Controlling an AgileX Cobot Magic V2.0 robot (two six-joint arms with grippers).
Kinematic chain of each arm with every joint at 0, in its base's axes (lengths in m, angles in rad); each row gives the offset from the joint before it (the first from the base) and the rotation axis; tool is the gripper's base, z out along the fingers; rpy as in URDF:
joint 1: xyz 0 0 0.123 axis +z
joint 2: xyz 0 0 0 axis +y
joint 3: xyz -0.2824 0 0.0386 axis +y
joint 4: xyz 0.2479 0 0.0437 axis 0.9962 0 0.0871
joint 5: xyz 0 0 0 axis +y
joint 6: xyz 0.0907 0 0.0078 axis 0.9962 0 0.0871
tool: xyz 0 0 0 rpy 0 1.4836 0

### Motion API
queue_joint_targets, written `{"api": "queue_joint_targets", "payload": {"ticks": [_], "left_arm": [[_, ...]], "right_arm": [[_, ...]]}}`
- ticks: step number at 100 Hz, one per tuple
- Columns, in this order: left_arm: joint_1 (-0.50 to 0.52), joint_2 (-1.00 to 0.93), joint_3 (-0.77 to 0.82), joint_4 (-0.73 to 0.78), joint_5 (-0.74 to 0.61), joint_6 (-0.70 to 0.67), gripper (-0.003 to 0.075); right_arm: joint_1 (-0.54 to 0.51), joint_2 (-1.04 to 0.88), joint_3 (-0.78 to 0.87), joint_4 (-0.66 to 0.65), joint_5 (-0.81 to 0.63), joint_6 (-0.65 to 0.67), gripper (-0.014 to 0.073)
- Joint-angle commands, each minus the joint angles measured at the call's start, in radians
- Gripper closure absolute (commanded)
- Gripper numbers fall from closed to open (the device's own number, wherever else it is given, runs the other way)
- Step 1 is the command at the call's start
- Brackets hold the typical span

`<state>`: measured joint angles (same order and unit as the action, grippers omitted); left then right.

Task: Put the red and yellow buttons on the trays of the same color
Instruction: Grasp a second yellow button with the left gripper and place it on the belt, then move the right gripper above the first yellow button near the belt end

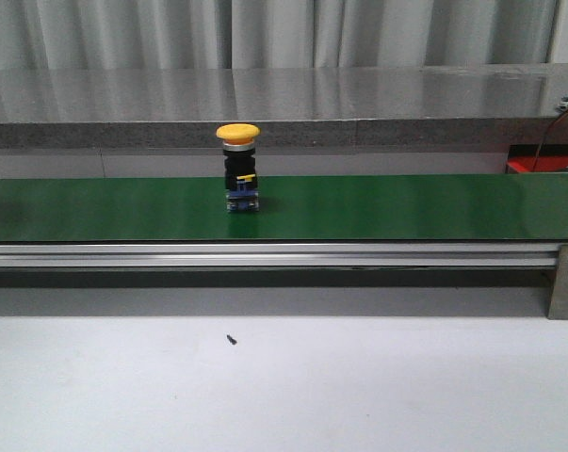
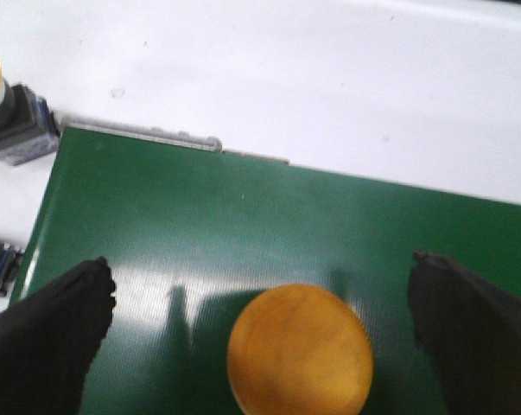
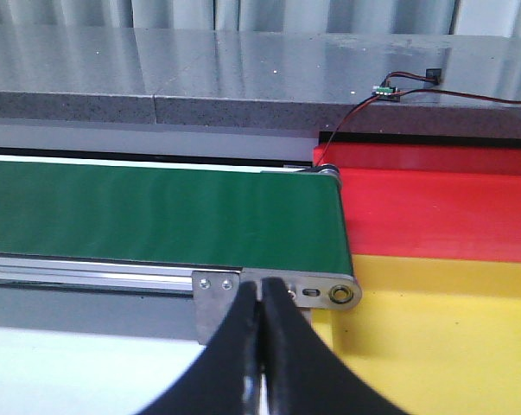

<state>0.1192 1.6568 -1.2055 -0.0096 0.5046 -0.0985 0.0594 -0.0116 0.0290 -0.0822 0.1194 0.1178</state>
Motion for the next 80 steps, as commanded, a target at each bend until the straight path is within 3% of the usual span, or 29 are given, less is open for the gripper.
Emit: {"api": "queue_joint_targets", "payload": {"ticks": [1, 22, 42, 68, 80], "left_arm": [[-0.013, -0.086, -0.061, -0.077, -0.040, 0.064, 0.0027], [-0.069, -0.239, -0.039, -0.133, -0.050, 0.118, 0.0028], [-0.126, -0.442, 0.123, -0.129, -0.130, 0.152, 0.0055], [-0.146, -0.729, 0.420, -0.114, -0.242, 0.152, 0.0172], [-0.146, -0.850, 0.547, -0.097, -0.268, 0.152, 0.0279]], "right_arm": [[0.004, -0.013, -0.018, -0.012, -0.083, -0.003, 0.0660], [0.004, -0.013, -0.018, -0.012, -0.083, -0.003, 0.0660], [0.004, -0.013, -0.018, -0.012, -0.087, -0.003, 0.0660], [0.004, -0.013, -0.018, -0.012, -0.150, -0.003, 0.0660], [0.004, -0.013, -0.027, -0.009, -0.207, -0.003, 0.0660]]}}
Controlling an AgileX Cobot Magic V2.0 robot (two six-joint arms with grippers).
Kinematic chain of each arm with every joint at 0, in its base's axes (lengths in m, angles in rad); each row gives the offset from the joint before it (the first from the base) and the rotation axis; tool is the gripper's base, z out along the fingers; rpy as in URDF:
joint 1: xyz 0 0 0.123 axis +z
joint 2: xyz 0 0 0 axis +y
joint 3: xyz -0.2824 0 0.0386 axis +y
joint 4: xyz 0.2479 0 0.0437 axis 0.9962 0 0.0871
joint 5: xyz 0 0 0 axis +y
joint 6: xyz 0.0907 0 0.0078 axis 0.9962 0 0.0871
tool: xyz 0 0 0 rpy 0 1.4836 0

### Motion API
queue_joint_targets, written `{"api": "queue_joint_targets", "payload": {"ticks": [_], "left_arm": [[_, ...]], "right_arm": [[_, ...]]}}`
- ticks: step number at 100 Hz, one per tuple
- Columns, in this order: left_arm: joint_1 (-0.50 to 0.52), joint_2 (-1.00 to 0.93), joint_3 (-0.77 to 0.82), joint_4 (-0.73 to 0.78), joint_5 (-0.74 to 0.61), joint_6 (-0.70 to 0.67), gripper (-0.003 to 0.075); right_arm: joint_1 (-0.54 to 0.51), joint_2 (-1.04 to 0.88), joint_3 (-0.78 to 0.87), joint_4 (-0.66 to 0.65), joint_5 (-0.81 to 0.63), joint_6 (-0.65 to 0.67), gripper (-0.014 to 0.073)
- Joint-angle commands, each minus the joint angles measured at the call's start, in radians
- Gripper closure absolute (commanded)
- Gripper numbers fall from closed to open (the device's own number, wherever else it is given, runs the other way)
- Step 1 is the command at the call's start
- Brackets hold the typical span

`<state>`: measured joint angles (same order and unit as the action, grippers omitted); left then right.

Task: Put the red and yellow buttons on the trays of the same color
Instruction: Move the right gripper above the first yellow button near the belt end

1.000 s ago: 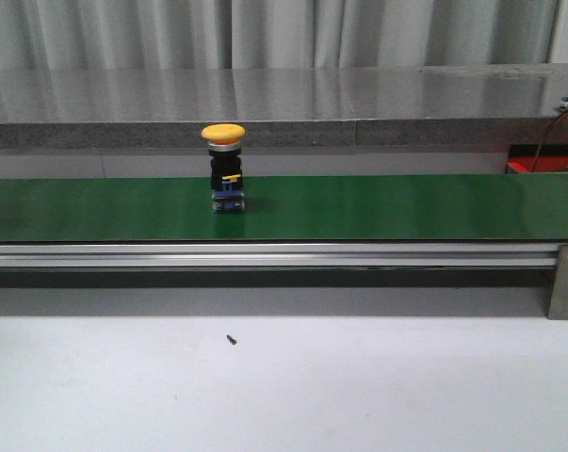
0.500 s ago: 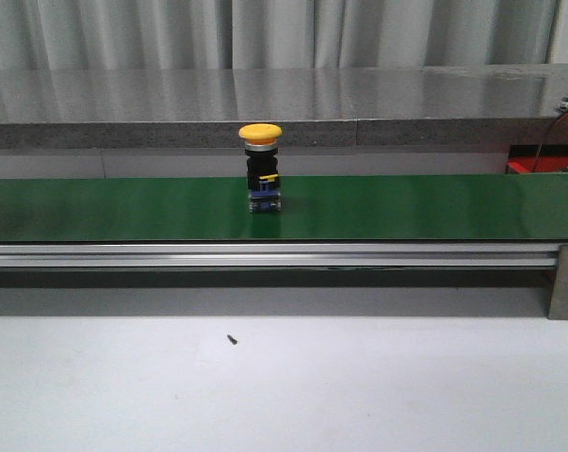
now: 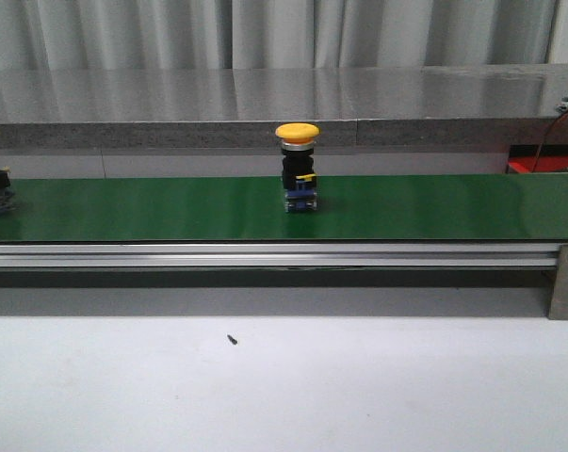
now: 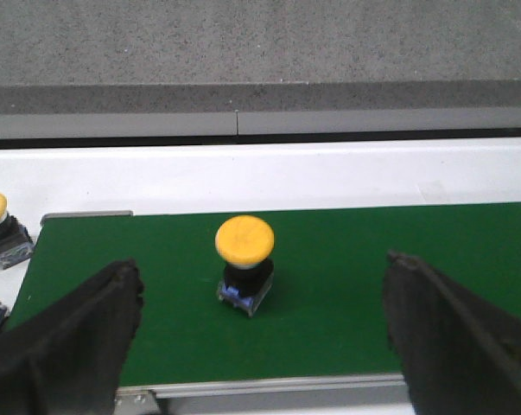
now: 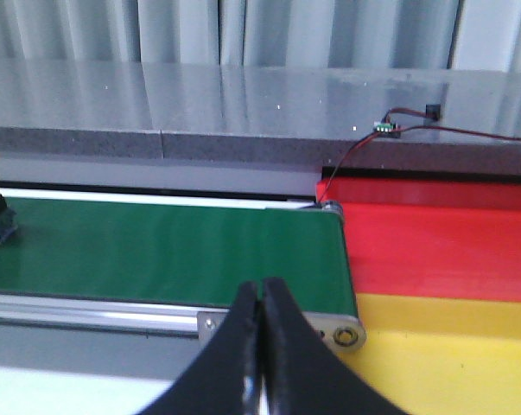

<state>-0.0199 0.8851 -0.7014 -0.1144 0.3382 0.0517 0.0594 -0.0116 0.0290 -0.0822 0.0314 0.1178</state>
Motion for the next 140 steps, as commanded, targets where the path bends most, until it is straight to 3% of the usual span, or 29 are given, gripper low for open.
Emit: {"api": "queue_joint_targets", "payload": {"ticks": [1, 9, 25, 37, 63, 91, 96, 103, 115, 122, 140], "left_arm": [[-0.007, -0.092, 0.055, 0.009, -0.103, 0.001, 0.0288], [-0.007, -0.159, 0.113, 0.009, -0.111, 0.001, 0.0407], [-0.007, -0.251, 0.180, 0.011, -0.117, 0.001, 0.0743], [-0.007, -0.270, 0.191, 0.013, -0.117, 0.001, 0.0739], [-0.007, -0.270, 0.191, 0.013, -0.119, 0.001, 0.0739], [-0.007, -0.270, 0.191, 0.013, -0.119, 0.001, 0.0739], [-0.007, -0.270, 0.191, 0.013, -0.119, 0.001, 0.0740], [-0.007, -0.270, 0.191, 0.013, -0.119, 0.001, 0.0740], [-0.007, -0.270, 0.191, 0.013, -0.119, 0.001, 0.0739], [-0.007, -0.270, 0.191, 0.013, -0.119, 0.001, 0.0740], [-0.007, -0.270, 0.191, 0.013, -0.119, 0.001, 0.0740]], "right_arm": [[0.004, -0.012, -0.029, -0.009, -0.114, -0.003, 0.0660], [0.004, -0.006, -0.071, 0.002, -0.069, -0.003, 0.0660], [0.004, 0.086, -0.202, 0.006, 0.049, -0.003, 0.0660], [0.004, 0.232, -0.376, 0.007, 0.189, -0.003, 0.0660], [0.004, 0.668, -0.816, 0.016, 0.633, -0.003, 0.0660], [0.004, 0.958, -0.996, 0.028, 0.675, -0.007, 0.0651], [0.004, 0.992, -1.010, 0.039, 0.681, -0.020, 0.0610], [0.004, 1.032, -1.026, 0.059, 0.677, -0.038, 0.0483], [0.004, 1.082, -1.032, 0.110, 0.645, -0.065, 0.0106], [0.013, 1.114, -1.040, 0.135, 0.627, -0.085, -0.0060], [0.082, 1.242, -1.126, 0.215, 0.658, -0.169, -0.0032]]}}
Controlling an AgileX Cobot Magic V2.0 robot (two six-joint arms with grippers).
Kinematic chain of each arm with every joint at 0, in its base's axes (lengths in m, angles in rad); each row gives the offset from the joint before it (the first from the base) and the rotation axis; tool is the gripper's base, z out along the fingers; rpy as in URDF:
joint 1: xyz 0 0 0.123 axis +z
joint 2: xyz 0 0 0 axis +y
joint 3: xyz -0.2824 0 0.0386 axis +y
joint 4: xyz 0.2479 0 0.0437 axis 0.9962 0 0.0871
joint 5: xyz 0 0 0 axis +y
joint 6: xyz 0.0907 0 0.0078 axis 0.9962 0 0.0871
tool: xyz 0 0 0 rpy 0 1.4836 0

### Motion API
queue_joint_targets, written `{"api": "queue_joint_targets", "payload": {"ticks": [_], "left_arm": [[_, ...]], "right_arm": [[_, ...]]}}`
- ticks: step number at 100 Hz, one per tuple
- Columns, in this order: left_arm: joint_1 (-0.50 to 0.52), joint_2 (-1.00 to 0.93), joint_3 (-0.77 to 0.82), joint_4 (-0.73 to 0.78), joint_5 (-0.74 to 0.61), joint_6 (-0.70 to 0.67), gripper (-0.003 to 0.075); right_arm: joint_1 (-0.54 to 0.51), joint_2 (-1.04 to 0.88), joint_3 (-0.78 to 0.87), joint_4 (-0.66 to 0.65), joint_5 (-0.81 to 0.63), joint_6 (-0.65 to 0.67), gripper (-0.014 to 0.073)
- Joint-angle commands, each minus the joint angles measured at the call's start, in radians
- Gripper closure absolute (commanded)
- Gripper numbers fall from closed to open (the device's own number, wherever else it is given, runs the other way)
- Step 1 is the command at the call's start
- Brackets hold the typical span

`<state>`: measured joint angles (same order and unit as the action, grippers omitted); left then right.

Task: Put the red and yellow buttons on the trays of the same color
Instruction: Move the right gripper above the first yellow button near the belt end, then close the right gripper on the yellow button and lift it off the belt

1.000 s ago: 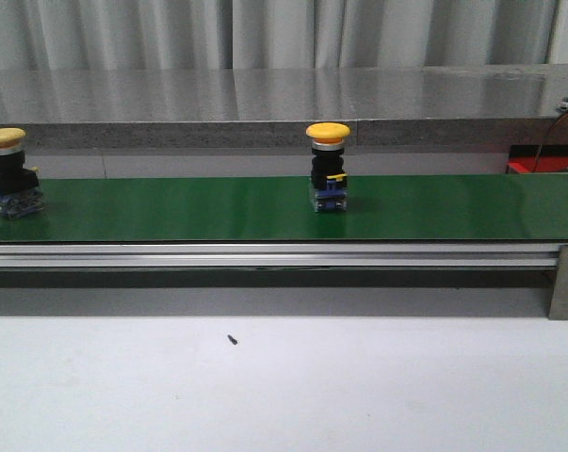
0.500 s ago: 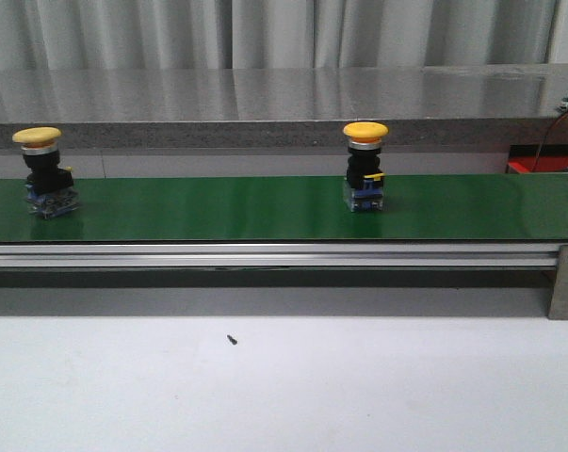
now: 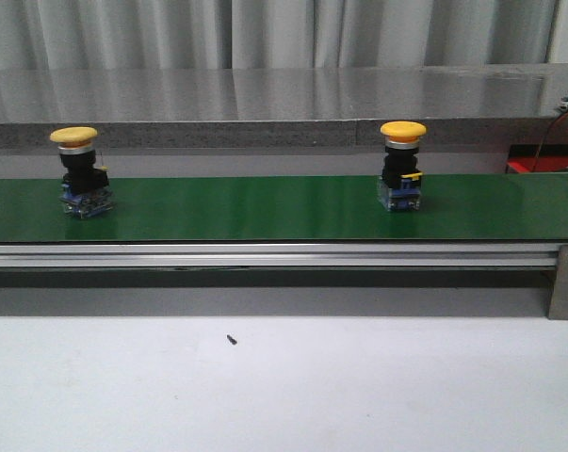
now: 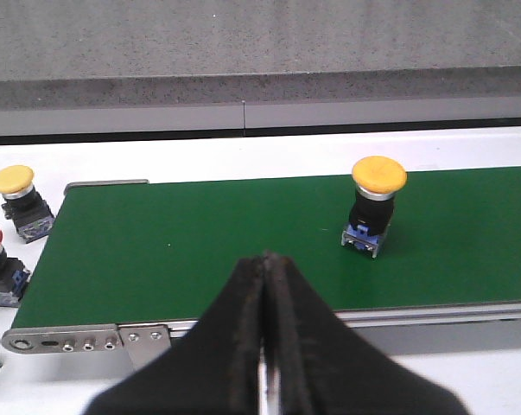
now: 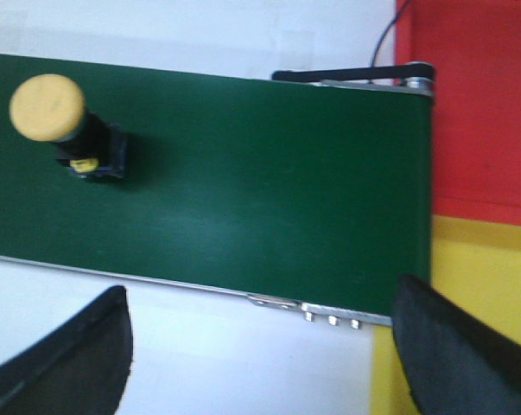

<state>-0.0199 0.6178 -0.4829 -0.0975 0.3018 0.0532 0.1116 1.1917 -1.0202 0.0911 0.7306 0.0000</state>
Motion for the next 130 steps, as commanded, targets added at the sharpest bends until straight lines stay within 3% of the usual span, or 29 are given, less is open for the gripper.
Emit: {"api": "queue_joint_targets", "payload": {"ticks": [1, 28, 65, 74, 89, 94, 113, 130], "left_arm": [[-0.007, -0.002, -0.028, -0.004, -0.083, 0.000, 0.0739], [-0.007, -0.002, -0.028, -0.004, -0.083, 0.000, 0.0740], [-0.007, -0.002, -0.028, -0.004, -0.083, 0.000, 0.0740], [-0.007, -0.002, -0.028, -0.004, -0.083, 0.000, 0.0740], [-0.007, -0.002, -0.028, -0.004, -0.083, 0.000, 0.0740], [-0.007, -0.002, -0.028, -0.004, -0.083, 0.000, 0.0739], [-0.007, -0.002, -0.028, -0.004, -0.083, 0.000, 0.0739], [-0.007, -0.002, -0.028, -0.004, -0.083, 0.000, 0.0740]], "right_arm": [[0.033, 0.045, -0.082, 0.043, -0.041, -0.055, -0.0032], [0.123, 0.290, -0.267, 0.045, -0.025, -0.071, -0.0032], [0.121, 0.520, -0.419, 0.041, 0.018, -0.093, -0.0024], [0.120, 0.552, -0.428, 0.040, 0.041, -0.093, 0.0057], [0.119, 0.563, -0.428, 0.037, 0.075, -0.086, 0.0360], [0.118, 0.557, -0.428, 0.035, 0.083, -0.085, 0.0417], [0.074, 0.505, -0.433, 0.035, 0.168, -0.085, 0.0431], [-0.054, 0.407, -0.405, 0.035, 0.222, -0.085, 0.0431]]}}
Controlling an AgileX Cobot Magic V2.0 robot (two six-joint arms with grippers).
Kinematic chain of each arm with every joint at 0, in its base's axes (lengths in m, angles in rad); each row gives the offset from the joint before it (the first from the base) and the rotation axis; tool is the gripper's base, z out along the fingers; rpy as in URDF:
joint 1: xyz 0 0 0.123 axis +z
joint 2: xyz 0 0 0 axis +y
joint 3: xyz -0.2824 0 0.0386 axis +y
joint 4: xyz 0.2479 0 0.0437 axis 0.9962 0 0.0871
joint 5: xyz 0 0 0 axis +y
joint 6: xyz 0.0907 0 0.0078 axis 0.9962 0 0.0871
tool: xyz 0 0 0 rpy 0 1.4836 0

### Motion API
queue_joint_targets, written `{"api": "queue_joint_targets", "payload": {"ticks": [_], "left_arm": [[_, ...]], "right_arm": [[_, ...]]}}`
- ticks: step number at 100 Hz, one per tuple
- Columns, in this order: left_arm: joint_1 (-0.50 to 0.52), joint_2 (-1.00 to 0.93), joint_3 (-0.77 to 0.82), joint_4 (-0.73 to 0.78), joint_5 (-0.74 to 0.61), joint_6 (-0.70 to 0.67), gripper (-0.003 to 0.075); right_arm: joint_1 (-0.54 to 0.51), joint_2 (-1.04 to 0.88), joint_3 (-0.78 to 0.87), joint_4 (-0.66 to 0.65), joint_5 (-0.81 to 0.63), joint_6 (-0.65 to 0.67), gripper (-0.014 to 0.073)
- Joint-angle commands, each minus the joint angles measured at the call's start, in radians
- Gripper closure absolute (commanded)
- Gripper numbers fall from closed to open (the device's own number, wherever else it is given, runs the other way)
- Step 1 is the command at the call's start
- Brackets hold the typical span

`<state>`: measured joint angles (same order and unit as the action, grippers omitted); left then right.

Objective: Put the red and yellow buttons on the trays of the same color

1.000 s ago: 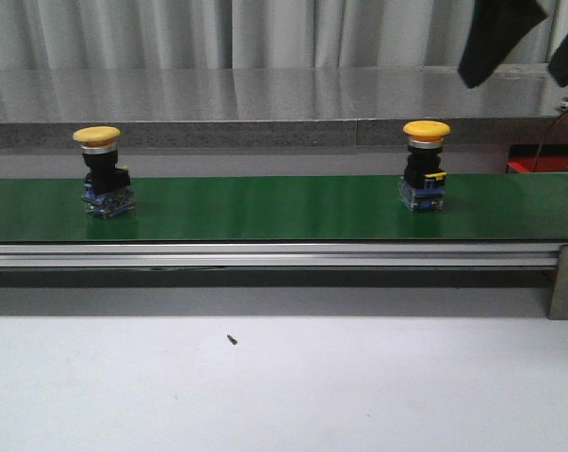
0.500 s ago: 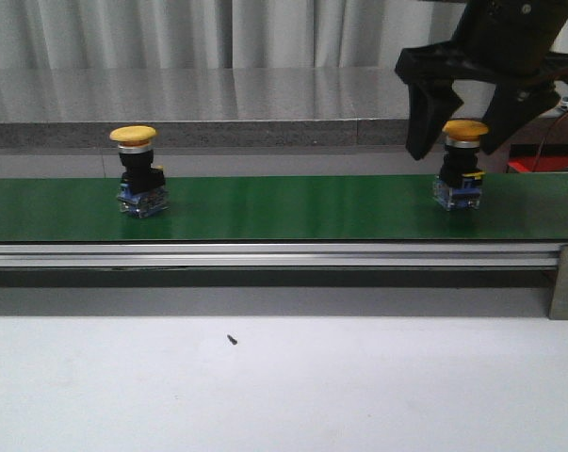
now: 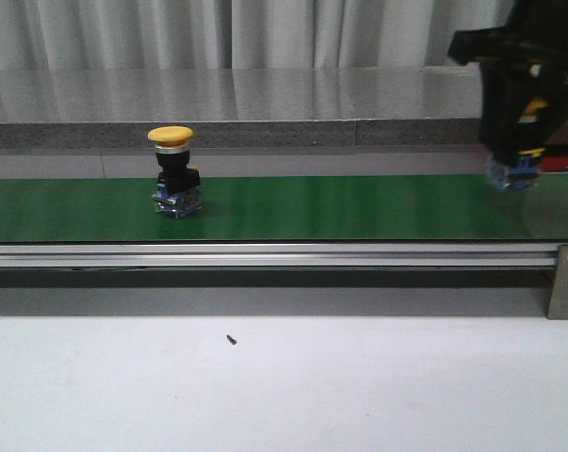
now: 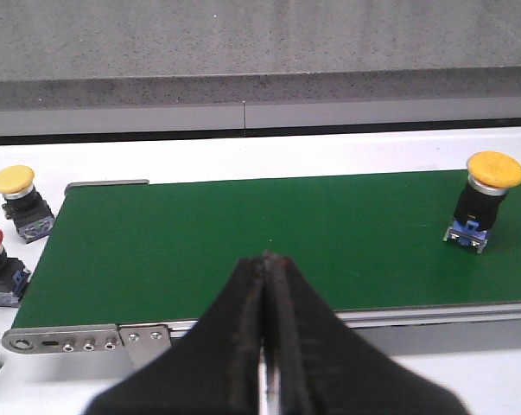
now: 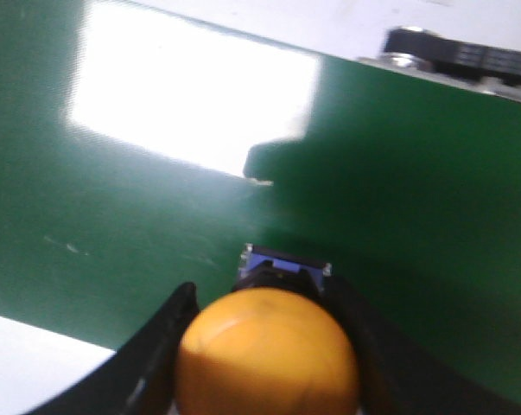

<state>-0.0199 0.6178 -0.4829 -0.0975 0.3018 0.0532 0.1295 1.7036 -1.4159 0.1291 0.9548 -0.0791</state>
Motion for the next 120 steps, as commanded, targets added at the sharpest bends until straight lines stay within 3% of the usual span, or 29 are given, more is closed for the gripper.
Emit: {"api": "queue_joint_targets", "payload": {"ticks": [1, 28, 42, 57, 94, 103, 120], "left_arm": [[-0.007, -0.002, -0.028, -0.004, -0.083, 0.000, 0.0740], [-0.007, -0.002, -0.028, -0.004, -0.083, 0.000, 0.0740], [-0.007, -0.002, -0.028, -0.004, -0.083, 0.000, 0.0740], [-0.007, -0.002, -0.028, -0.004, -0.087, 0.000, 0.0740], [-0.007, -0.002, -0.028, -0.004, -0.088, 0.000, 0.0740], [-0.007, -0.002, -0.028, -0.004, -0.088, 0.000, 0.0740], [-0.007, -0.002, -0.028, -0.004, -0.088, 0.000, 0.0740]], "right_arm": [[-0.079, -0.110, -0.004, -0.002, -0.002, -0.006, 0.0431], [-0.378, -0.227, 0.187, 0.001, -0.045, -0.019, 0.0431], [-0.469, -0.228, 0.302, 0.033, -0.124, -0.051, 0.0431], [-0.482, -0.218, 0.385, 0.057, -0.249, -0.064, 0.0431], [-0.473, -0.063, 0.388, 0.076, -0.305, -0.071, 0.0423], [-0.473, -0.058, 0.388, 0.077, -0.297, -0.071, 0.0333], [-0.473, -0.089, 0.361, 0.068, -0.257, -0.071, 0.0002]]}}
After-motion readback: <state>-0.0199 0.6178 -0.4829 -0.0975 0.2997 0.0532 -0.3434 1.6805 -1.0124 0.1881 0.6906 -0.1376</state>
